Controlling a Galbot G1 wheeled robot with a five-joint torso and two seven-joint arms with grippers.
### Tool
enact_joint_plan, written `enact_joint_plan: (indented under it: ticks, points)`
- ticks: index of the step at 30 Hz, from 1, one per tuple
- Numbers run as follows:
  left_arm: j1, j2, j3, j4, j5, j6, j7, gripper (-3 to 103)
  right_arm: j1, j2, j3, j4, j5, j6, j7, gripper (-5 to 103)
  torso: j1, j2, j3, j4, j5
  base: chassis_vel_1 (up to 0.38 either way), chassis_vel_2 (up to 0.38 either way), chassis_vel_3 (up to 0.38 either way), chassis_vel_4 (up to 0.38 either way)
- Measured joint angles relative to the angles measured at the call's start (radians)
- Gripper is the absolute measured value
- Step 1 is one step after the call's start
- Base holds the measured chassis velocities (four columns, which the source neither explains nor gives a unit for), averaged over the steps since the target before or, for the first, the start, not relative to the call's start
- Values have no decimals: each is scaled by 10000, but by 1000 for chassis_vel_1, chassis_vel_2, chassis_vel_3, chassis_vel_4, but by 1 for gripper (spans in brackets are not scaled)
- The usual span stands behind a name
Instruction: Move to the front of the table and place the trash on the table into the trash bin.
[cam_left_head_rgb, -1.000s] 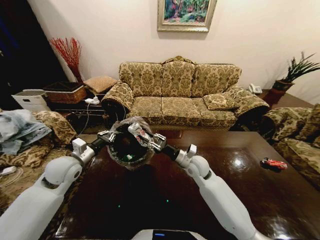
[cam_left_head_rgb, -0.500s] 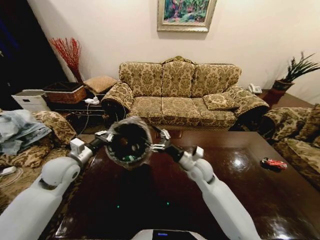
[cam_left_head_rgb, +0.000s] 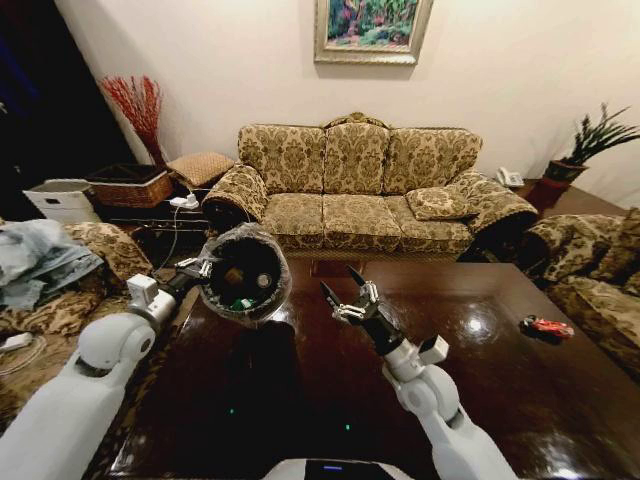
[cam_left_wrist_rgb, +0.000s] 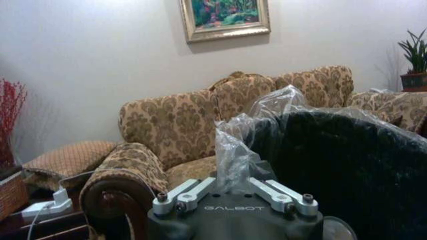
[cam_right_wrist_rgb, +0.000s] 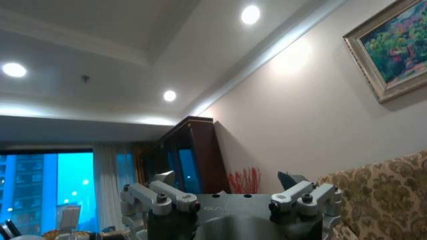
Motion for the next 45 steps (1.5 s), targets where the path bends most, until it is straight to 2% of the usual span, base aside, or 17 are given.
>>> enact_joint_plan:
  ticks: [12,23,30,45]
  points:
    - [64,-104,33,-56,71,-21,2,3,-186,25,40,116,10,99,-109,100,0,-1,1,-1,-1,149,-150,-154,154]
    - [126,-149,8,-32,200,-23,45,3,-514,167,165,201,-120,390,99,100,-16,8,-7,2,0,173,-165,-186,180]
    - [85,-213,-24,35,209,-23,-5,3,-1048,428,695,389,-61,286,102,100,14,-4,6,-4,-1,-26,11,13,-7]
    - [126,-353,-9,73,283,-28,-15,3,-1170,544,638,244,-143,328,51,100,-3,0,-1,1,-3,-87,-98,102,93]
